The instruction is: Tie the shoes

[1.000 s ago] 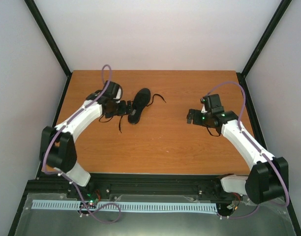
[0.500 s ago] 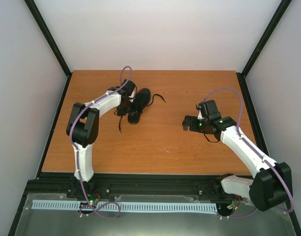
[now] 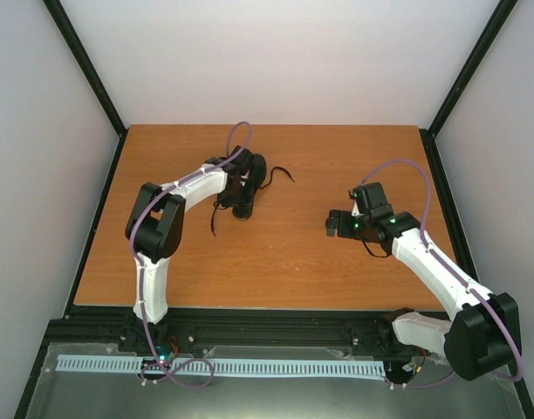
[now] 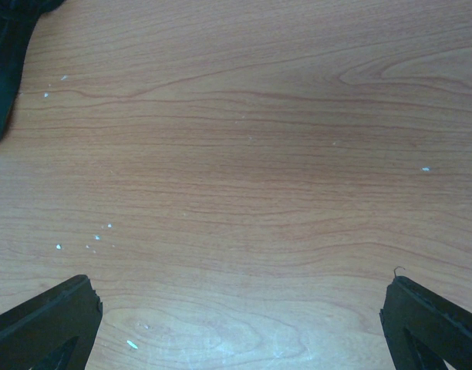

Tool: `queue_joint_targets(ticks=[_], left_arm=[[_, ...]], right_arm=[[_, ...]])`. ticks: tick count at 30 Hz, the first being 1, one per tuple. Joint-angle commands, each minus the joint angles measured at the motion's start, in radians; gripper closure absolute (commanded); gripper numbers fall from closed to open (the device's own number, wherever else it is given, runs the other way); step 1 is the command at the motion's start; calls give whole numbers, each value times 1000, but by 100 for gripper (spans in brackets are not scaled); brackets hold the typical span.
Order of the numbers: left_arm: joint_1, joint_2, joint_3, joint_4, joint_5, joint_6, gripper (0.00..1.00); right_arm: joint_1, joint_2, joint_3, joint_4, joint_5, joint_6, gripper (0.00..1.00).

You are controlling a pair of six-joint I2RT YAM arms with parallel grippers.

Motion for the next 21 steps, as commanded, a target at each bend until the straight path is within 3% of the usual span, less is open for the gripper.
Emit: queue_joint_targets(ticks=[1, 6, 12, 16, 21], left_arm=[[-17, -72, -82, 61, 10, -29, 67], [-17, -293, -212, 101, 80, -68, 66], [-17, -528, -326, -13, 74, -50, 69], [-38, -663, -499, 10, 203, -147, 70], [-170, -835, -643, 30, 189, -343, 68]], right_arm=[[11, -23, -20, -7, 14, -23, 0], [11, -26, -14, -9, -4, -37, 0], [12, -18, -10, 4, -28, -54, 0], [12, 0, -11, 16, -48, -53, 0], [19, 20, -30, 39, -89, -45, 0]])
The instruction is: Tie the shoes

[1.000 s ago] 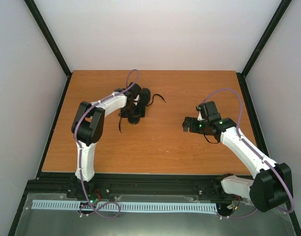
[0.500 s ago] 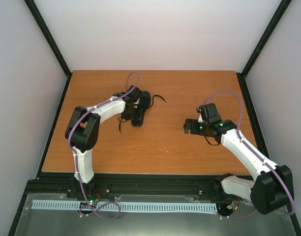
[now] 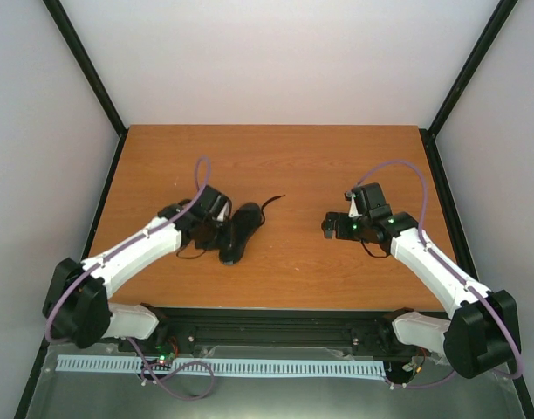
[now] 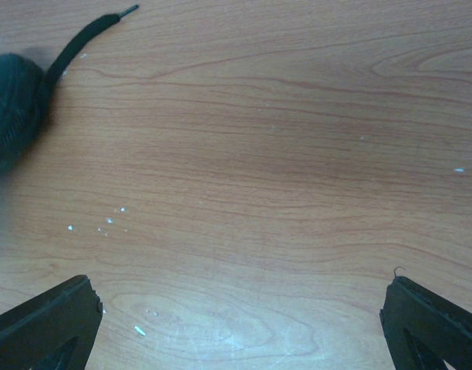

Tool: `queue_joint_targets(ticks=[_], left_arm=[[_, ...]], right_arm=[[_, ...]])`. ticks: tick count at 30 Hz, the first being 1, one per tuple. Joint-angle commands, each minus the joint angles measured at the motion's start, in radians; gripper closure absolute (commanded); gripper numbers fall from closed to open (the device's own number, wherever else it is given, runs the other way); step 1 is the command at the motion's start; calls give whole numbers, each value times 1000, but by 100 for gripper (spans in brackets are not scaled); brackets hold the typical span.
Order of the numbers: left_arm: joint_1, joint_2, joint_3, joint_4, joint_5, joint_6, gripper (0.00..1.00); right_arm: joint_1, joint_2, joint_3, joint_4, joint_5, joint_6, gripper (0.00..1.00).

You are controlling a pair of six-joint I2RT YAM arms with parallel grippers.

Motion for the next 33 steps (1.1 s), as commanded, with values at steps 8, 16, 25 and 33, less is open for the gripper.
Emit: queue_joint_targets(ticks=[8, 16, 25, 33], left_arm=[[-340, -222, -121, 110, 46, -378, 33], [-344, -226, -4, -35, -234, -243, 0], [-174, -125, -73, 69, -483, -232, 0], [-90, 36, -80, 107, -448, -219, 0]], right_arm=[[56, 55, -21, 70, -63, 28, 0], [159, 216, 67, 110, 18, 65, 0], [270, 477, 238, 129, 87, 96, 0], [376, 703, 375, 125, 133, 112, 29]])
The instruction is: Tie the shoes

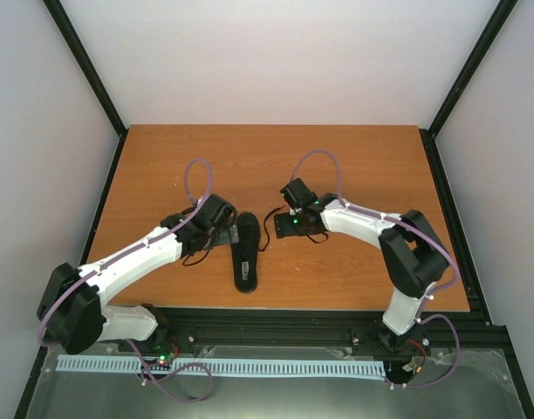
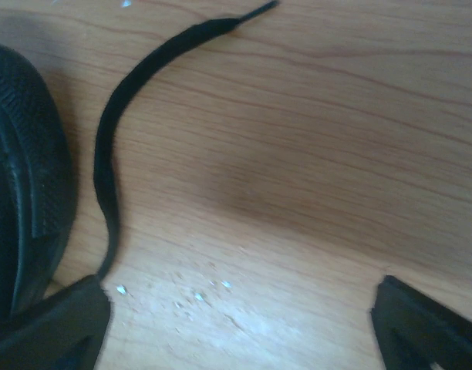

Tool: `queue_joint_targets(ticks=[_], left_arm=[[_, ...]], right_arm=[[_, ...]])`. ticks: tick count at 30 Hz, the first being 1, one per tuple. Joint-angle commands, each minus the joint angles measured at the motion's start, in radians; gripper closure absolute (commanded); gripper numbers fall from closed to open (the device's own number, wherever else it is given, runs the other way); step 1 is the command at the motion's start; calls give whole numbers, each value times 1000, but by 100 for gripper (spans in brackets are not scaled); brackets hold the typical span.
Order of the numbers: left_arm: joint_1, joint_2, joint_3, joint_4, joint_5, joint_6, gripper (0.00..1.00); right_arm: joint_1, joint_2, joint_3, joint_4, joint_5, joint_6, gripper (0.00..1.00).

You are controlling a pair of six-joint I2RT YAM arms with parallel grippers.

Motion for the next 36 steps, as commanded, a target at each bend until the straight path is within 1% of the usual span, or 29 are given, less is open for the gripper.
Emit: queue_joint_targets(ticks=[1, 5, 8, 12, 13, 14, 16, 18, 19, 22, 23, 26, 29, 31, 34, 36], left_arm=[[25, 107, 31, 11, -34, 5, 0], [26, 129, -10, 68, -32, -1, 0], [26, 153, -9, 82, -17, 16, 0], [27, 197, 16, 80, -63, 50, 1], [32, 209, 22, 84, -72, 61, 2], [44, 222, 28, 92, -66, 71, 3], [81, 259, 37, 109, -9, 79, 6], [101, 290, 48, 133, 29, 87, 10], [104, 308, 53, 145, 40, 95, 12], [107, 366, 79, 156, 48, 113, 21], [108, 385, 86, 155, 38, 114, 25], [111, 434, 106, 155, 4, 121, 40], [111, 477, 120, 155, -17, 126, 51], [111, 501, 130, 147, -36, 123, 56], [111, 528, 135, 140, -66, 110, 72], [111, 538, 132, 139, -78, 102, 77]], right_arm=[[49, 93, 61, 0, 35, 13, 31], [79, 136, 91, 11, 37, 23, 32], [90, 159, 105, 10, 49, 27, 32], [96, 185, 125, 13, 57, 27, 33], [97, 188, 128, 19, 55, 25, 34], [98, 198, 134, 23, 54, 22, 39], [102, 228, 156, 13, 63, 16, 49], [109, 246, 170, -3, 90, 12, 60], [111, 246, 167, -2, 103, 14, 68], [114, 191, 114, 32, 132, 37, 90], [114, 163, 93, 43, 147, 47, 96], [114, 86, 42, 52, 194, 63, 97], [112, 5, -3, 30, 253, 71, 97], [111, -50, -34, 12, 282, 73, 97], [108, -130, -91, -19, 320, 83, 97], [105, -192, -132, -34, 338, 90, 97]])
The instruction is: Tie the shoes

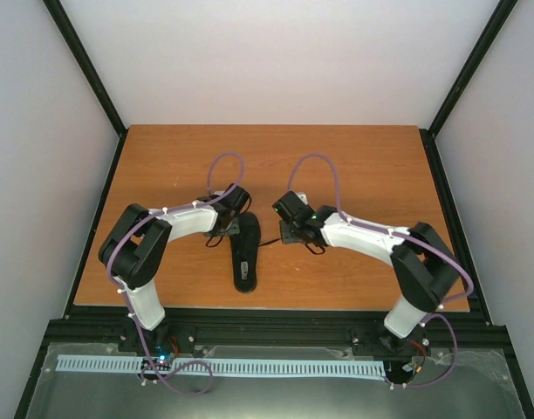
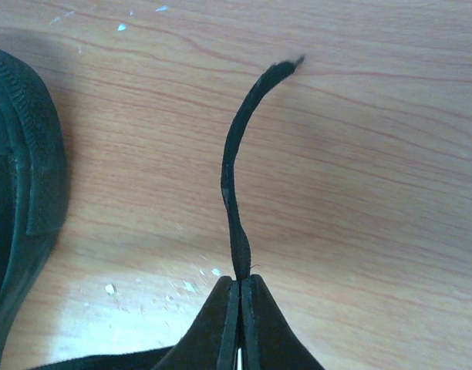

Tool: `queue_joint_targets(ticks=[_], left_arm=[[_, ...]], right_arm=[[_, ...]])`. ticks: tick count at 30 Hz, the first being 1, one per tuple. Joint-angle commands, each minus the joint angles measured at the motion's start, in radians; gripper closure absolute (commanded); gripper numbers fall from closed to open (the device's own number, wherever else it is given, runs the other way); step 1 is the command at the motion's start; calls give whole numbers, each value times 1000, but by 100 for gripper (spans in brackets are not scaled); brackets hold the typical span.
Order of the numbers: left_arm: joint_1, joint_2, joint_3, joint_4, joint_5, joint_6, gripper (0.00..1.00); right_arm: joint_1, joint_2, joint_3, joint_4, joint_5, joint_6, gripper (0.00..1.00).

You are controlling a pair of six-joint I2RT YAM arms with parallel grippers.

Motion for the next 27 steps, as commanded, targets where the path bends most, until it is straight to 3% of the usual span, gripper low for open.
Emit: queue_joint_targets(ticks=[1, 8, 18, 27], left_arm=[[6, 60, -13, -32, -50, -12, 79], [6, -23, -53, -37, -144, -60, 99], [7, -265, -44, -122, -135, -14, 99], [7, -574, -52, -170, 85, 143, 99]], right_arm=[[-2, -128, -86, -50, 94, 33, 97], [-20, -275, -225, -64, 127, 92, 97], [-23, -403, -364, -44, 162, 165, 97], [-27, -421, -395, -22, 159, 176, 97]])
